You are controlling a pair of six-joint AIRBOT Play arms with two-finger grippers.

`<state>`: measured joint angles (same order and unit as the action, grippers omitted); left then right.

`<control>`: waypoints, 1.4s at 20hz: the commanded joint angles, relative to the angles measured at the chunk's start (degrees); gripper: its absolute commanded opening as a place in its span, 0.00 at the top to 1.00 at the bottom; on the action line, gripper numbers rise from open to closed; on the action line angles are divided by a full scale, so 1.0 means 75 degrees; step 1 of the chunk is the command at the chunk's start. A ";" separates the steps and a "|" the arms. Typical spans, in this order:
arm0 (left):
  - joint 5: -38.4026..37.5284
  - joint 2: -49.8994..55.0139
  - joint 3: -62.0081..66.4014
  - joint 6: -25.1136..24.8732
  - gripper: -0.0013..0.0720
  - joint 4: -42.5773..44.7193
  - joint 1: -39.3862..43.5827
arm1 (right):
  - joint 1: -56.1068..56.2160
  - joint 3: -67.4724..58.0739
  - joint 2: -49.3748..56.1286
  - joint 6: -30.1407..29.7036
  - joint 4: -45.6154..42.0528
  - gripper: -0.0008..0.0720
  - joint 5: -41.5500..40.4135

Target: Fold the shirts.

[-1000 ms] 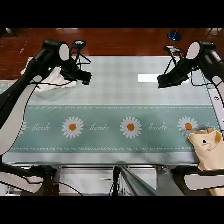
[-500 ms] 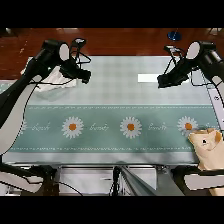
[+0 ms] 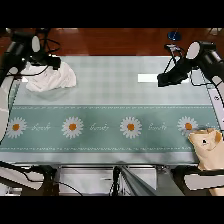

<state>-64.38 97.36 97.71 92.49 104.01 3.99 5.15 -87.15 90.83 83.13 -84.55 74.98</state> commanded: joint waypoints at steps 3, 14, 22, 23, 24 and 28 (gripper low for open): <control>0.0128 0.0391 0.0032 0.0111 0.00 -0.0356 -0.0970 | 0.0009 0.0003 0.0003 0.0006 0.0006 0.41 -0.0108; -0.0160 0.1533 0.0119 -0.0041 0.95 0.0318 -0.1061 | 0.0009 0.0003 0.0003 0.0111 0.0026 0.41 -0.0061; -0.0720 0.0146 0.2512 -0.0029 0.95 0.0449 -0.0425 | 0.0003 0.0003 0.0003 -0.0323 -0.0560 0.54 0.0309; -0.0676 -0.0224 0.2678 -0.0032 0.95 0.0452 -0.0175 | 0.0003 0.0003 0.0003 -0.0321 -0.0775 0.54 0.0545; -0.0495 -0.0691 0.2704 -0.0032 0.95 0.0452 0.0117 | 0.0003 0.0000 0.0003 -0.0315 -0.1017 0.54 0.0892; 0.0052 -0.2355 0.2699 -0.0035 0.95 0.0452 0.1276 | -0.0009 0.0003 -0.0058 -0.0122 -0.1705 0.54 0.2381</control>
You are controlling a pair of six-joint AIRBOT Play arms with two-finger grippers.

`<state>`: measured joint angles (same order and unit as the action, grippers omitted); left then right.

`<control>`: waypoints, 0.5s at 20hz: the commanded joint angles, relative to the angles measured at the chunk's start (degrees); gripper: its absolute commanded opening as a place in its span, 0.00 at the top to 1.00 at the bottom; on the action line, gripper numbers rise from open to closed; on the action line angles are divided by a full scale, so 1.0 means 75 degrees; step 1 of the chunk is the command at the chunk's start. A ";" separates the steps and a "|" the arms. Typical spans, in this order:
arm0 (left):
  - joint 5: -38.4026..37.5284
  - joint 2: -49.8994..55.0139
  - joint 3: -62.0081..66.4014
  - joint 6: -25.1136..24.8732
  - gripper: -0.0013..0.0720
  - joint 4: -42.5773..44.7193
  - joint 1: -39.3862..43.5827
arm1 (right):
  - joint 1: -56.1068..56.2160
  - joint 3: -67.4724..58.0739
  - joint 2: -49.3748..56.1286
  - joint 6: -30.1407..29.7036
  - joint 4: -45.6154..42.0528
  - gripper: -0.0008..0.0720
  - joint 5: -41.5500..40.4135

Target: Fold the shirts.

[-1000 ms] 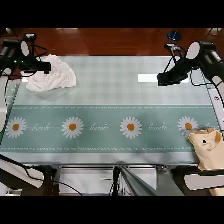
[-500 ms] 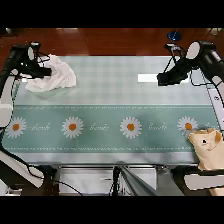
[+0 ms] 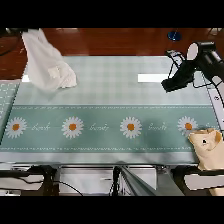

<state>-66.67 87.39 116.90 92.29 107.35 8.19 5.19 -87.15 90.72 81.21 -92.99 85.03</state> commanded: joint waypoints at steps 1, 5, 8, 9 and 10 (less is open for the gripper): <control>0.0466 -0.1381 0.0140 -0.0009 0.95 0.0006 0.0994 | -0.0017 0.0003 -0.0117 0.0227 -0.0673 0.54 0.1160; 0.0819 -0.2617 0.0140 -0.0009 0.95 0.0006 0.2037 | -0.0017 0.0003 -0.0443 0.0227 -0.0708 0.54 0.1658; 0.0810 -0.3022 0.0137 -0.0009 0.95 0.0000 0.2570 | -0.0017 0.0003 -0.0723 0.0227 -0.0895 0.54 0.1897; 0.0804 -0.3040 0.0131 -0.0009 0.95 -0.0026 0.2742 | -0.0017 0.0003 -0.0810 0.0227 -0.1026 0.54 0.1982; 0.0813 -0.3019 0.0102 -0.0009 0.95 -0.0163 0.2876 | -0.0017 0.0003 -0.0892 0.0227 -0.1134 0.54 0.2049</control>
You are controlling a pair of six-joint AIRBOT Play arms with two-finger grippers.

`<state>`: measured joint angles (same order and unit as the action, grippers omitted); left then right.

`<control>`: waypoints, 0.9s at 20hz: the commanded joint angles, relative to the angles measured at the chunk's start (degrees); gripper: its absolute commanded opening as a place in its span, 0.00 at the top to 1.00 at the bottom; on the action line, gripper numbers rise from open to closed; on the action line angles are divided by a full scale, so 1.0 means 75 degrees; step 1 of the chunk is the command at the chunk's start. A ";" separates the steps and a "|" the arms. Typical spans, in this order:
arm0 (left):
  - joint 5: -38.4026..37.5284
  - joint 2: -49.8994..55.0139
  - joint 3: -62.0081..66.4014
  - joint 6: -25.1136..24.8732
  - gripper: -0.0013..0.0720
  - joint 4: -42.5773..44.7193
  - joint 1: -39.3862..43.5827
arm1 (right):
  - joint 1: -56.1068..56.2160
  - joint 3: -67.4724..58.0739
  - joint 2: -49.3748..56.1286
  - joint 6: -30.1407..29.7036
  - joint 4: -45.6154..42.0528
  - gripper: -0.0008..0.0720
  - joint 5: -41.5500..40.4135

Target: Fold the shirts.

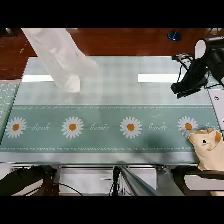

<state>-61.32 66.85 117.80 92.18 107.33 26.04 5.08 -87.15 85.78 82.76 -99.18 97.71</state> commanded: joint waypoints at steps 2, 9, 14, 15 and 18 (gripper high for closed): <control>0.0221 -0.0251 -0.0335 0.0006 0.95 -0.0705 0.0761 | -0.0003 0.0003 -0.0420 0.0020 -0.0408 0.54 0.0376; 0.0326 0.1037 -0.1268 0.0006 0.95 -0.2471 0.2028 | -0.0050 0.0003 -0.0752 0.0023 -0.0449 0.54 0.0321; 0.0437 0.2862 -0.1352 0.0003 0.95 -0.3730 0.3276 | -0.0052 0.0003 -0.0752 0.0023 -0.0455 0.54 0.0079; 0.0525 0.3267 -0.1352 0.0000 0.95 -0.3931 0.3544 | -0.0052 0.0003 -0.0752 0.0023 -0.0452 0.54 0.0023; 0.1061 0.4284 -0.1352 -0.0029 0.95 -0.4060 0.4141 | -0.0052 0.0003 -0.0752 0.0023 -0.0452 0.54 -0.0099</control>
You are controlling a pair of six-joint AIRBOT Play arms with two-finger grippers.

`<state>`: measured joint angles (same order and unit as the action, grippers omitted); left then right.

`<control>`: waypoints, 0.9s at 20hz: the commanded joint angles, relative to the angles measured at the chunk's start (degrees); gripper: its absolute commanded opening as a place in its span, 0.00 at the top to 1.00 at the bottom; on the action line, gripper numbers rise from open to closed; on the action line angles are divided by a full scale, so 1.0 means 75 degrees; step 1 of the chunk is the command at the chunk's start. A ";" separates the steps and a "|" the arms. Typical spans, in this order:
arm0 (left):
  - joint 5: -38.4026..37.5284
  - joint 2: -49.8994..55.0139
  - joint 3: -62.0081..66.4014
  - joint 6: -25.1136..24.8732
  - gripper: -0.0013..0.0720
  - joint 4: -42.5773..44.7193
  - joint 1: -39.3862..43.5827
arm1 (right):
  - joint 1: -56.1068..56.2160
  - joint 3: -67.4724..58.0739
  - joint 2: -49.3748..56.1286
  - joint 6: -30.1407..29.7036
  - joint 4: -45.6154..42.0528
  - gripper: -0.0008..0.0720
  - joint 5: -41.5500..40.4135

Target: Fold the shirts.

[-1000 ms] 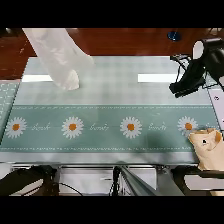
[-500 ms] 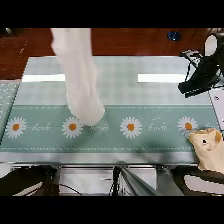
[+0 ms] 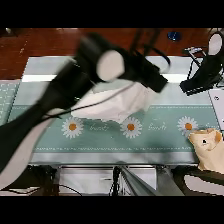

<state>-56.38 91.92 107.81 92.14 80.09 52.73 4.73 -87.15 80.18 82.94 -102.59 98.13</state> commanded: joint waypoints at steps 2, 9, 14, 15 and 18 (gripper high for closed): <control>0.0772 0.1343 -0.0020 -0.0020 0.84 -0.0428 0.0673 | -0.0006 0.0003 -0.0006 0.0000 0.0003 0.54 -0.0210; -0.1227 0.0373 -0.0015 -0.0032 0.12 0.1373 -0.0988 | -0.0006 0.0003 -0.0006 0.0140 0.0006 0.54 -0.0440; -0.3751 -0.0420 -0.0023 -0.0393 0.12 0.2460 -0.3981 | -0.0385 0.0003 0.0000 0.0134 0.0539 0.45 -0.0525; -0.4054 -0.0440 -0.0029 -0.0396 0.12 0.2008 -0.4634 | -0.0565 0.0003 0.0000 0.0134 0.0717 0.45 -0.0484; -0.4724 -0.0460 -0.0455 -0.0909 0.12 0.0006 -0.6414 | -0.1151 0.0003 0.0000 0.0134 0.1399 0.45 -0.0469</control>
<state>-84.03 89.34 106.43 88.49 91.05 16.47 -0.54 -87.15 80.18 83.90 -97.23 94.50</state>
